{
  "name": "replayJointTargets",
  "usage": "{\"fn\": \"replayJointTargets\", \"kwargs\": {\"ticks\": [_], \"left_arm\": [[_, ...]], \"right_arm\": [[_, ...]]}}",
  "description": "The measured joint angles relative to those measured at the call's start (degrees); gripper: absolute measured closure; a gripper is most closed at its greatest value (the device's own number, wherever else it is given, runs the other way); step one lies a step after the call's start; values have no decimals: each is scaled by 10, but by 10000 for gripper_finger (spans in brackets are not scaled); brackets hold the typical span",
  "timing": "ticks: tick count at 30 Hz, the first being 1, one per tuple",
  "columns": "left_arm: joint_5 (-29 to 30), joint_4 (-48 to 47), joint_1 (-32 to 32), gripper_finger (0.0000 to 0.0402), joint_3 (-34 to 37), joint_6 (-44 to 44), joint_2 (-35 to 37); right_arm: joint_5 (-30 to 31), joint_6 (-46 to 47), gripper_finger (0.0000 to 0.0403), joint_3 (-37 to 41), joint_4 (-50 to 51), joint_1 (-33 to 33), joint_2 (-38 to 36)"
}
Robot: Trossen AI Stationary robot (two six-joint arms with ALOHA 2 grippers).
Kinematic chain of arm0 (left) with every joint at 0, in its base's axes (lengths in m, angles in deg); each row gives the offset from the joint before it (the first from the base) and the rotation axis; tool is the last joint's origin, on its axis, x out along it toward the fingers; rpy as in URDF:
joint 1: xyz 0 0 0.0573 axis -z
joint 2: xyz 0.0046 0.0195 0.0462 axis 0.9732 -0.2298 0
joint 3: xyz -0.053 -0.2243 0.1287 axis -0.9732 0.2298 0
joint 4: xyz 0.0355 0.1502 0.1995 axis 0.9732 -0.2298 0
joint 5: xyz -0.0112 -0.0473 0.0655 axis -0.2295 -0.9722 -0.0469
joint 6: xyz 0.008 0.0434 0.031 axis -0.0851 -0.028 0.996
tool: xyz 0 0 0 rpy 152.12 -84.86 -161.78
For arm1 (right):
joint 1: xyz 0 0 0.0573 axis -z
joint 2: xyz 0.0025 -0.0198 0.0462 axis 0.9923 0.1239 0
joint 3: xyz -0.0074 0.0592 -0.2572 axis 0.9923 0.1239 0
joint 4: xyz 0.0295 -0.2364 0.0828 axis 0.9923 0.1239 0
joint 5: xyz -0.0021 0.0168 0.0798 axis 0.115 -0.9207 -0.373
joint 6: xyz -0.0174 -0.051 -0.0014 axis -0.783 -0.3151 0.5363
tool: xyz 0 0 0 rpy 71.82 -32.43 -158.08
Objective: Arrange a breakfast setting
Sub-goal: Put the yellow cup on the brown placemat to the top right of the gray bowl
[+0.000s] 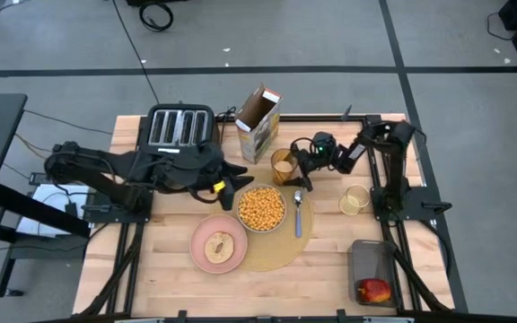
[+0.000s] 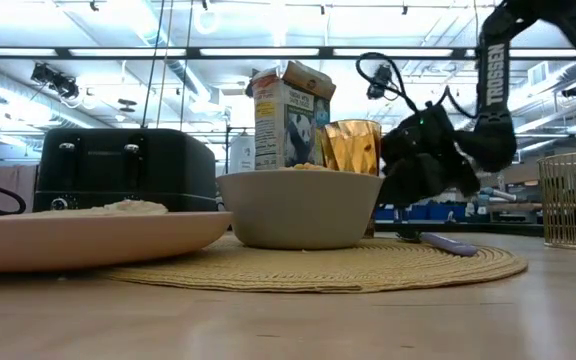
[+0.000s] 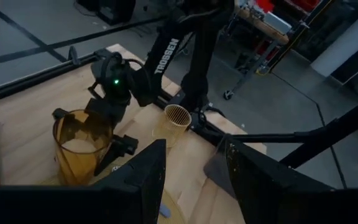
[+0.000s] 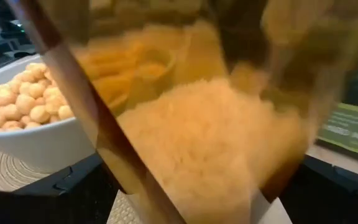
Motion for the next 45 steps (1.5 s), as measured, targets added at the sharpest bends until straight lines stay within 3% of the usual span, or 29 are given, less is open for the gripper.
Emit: {"fn": "replayJointTargets", "kwargs": {"ticks": [9, 22, 37, 45], "left_arm": [[3, -34, 16, 230, 0, 18, 26], [6, -41, 24, 230, 0, 24, 26], [7, -51, 26, 230, 0, 12, 26], [7, -57, 26, 230, 0, 11, 25]], "right_arm": [[45, -41, 20, 22, 134, -1, -98], [125, -45, 13, 20, 110, -38, -63], [119, -24, 3, 20, 118, -36, -79], [117, -32, 3, 20, 179, -23, -100]]}}
